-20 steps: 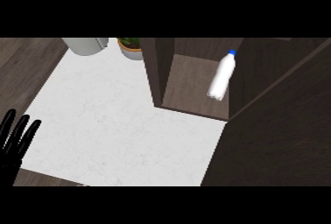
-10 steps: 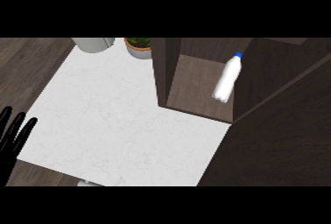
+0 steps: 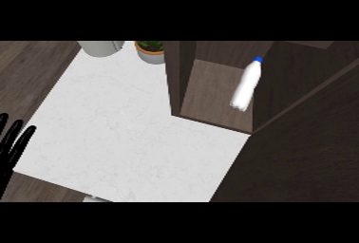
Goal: Pick up the bottled water, place it into the cabinet and close the cabinet
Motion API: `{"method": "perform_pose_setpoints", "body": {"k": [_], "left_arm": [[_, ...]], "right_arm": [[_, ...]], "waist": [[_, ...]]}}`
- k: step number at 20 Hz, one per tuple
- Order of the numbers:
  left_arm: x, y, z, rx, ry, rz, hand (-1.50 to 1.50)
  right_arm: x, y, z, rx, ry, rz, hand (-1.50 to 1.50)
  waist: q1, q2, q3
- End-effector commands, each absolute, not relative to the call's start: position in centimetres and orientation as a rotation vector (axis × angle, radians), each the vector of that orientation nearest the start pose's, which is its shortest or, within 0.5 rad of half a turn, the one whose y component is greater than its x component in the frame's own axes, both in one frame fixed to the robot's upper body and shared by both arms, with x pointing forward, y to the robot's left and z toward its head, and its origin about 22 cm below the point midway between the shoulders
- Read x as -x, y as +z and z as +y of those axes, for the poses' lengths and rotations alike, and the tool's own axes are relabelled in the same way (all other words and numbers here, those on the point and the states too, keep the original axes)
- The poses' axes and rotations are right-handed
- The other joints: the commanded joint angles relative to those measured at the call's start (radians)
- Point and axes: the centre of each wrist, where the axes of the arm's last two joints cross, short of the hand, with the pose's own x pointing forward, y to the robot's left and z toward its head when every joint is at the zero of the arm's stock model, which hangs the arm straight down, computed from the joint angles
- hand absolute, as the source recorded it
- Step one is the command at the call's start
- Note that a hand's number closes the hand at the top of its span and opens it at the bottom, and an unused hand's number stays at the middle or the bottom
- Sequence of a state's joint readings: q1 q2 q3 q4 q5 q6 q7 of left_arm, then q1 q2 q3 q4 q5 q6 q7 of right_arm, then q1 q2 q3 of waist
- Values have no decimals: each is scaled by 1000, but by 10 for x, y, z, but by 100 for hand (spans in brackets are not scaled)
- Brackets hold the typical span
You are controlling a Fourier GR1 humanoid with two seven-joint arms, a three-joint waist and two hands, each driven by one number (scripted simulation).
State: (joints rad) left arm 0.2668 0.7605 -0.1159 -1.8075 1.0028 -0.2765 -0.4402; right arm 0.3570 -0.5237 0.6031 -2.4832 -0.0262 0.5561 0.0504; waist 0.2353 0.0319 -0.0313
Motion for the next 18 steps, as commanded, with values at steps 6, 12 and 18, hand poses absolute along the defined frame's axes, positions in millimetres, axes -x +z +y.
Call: {"method": "perform_pose_setpoints", "body": {"k": [6,12,18], "left_arm": [[-183,73,358,569,41,-1860,-150],[-188,77,356,597,23,-1874,-150],[-189,78,357,608,19,-1879,-150]], "right_arm": [[-93,137,-174,-867,1078,-1615,150],[-92,128,-170,-1001,1027,-1566,150],[-104,125,-173,-920,935,-1601,150]], "waist": [[14,24,3],[46,52,4],[52,54,6]]}}
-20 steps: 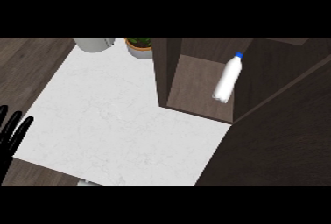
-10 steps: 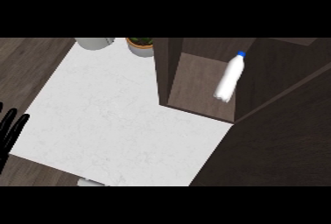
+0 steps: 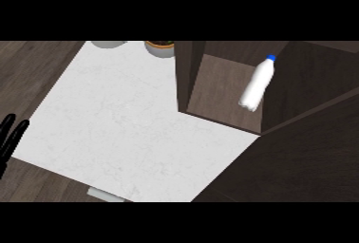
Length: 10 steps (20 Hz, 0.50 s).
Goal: Pick up the bottled water, place it into the cabinet and close the cabinet
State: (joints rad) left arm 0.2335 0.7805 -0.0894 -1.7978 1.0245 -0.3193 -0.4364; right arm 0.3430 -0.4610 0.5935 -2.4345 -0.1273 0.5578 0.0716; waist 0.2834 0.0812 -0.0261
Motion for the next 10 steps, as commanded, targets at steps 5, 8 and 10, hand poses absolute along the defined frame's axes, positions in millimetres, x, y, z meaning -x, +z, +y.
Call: {"method": "perform_pose_setpoints", "body": {"k": [5,8,10], "left_arm": [[-189,75,360,595,25,-1859,-150],[-192,80,360,606,13,-1873,-150],[-193,80,363,601,6,-1866,-150]], "right_arm": [[-124,133,-175,-756,988,-1646,150],[-140,134,-175,-659,1048,-1613,150],[-151,135,-171,-632,1057,-1615,150]], "waist": [[1,-7,1],[3,-13,2],[-8,-12,3]]}}
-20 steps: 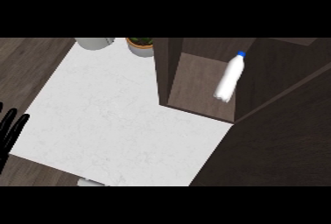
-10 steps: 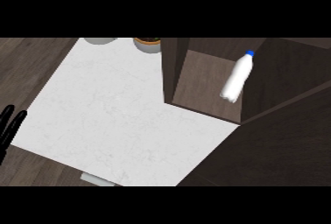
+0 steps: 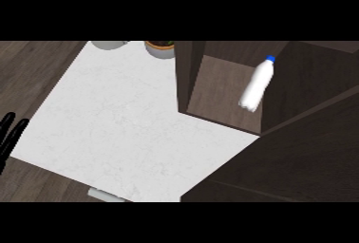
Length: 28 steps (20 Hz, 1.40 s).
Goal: Pick up the bottled water, place it into the cabinet and close the cabinet
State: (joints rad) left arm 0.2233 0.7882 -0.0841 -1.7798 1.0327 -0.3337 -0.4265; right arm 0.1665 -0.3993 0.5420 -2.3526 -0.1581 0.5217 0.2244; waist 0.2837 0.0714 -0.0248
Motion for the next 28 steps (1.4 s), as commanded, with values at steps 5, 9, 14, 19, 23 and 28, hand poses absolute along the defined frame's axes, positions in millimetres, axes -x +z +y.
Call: {"method": "perform_pose_setpoints", "body": {"k": [5,9,14,19,23,28], "left_arm": [[-191,73,363,598,30,-1852,-150],[-193,77,366,596,29,-1859,-150],[-194,70,368,582,42,-1846,-150],[-191,68,374,566,66,-1853,-150],[-186,63,377,570,94,-1853,-150],[-187,62,376,577,94,-1854,-150]], "right_arm": [[-181,136,-162,-560,1051,-1573,150],[-210,134,-147,-531,1012,-1524,150],[-250,141,-118,-515,981,-1489,150],[-292,167,-87,-379,802,-1568,150],[-325,184,-77,-286,644,-1583,150],[-357,191,-63,-222,528,-1603,150]], "waist": [[-6,-7,2],[-9,-16,7],[-27,-13,11],[-55,-31,16],[-54,-33,17],[-62,-22,20]]}}
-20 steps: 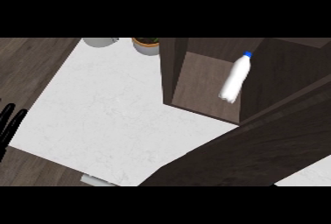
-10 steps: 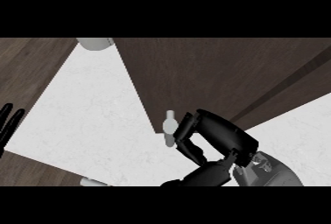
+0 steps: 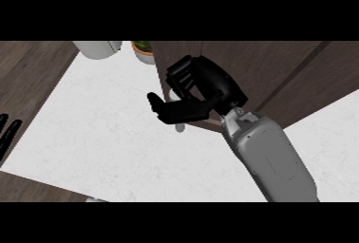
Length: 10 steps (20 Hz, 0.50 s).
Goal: Pick up the bottled water, place it into the cabinet and close the cabinet
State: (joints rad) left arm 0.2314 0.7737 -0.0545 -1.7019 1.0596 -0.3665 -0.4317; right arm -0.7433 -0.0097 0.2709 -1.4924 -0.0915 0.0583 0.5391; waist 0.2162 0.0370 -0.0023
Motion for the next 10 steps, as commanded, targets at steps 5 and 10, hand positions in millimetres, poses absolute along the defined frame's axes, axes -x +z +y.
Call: {"method": "perform_pose_setpoints", "body": {"k": [5,10], "left_arm": [[-186,64,383,558,108,-1870,-150],[-182,59,388,552,107,-1855,-150]], "right_arm": [[-371,191,-65,-241,374,-1579,-150],[-375,194,-56,-266,300,-1571,-150]], "waist": [[-19,10,0],[-19,9,-1]]}}
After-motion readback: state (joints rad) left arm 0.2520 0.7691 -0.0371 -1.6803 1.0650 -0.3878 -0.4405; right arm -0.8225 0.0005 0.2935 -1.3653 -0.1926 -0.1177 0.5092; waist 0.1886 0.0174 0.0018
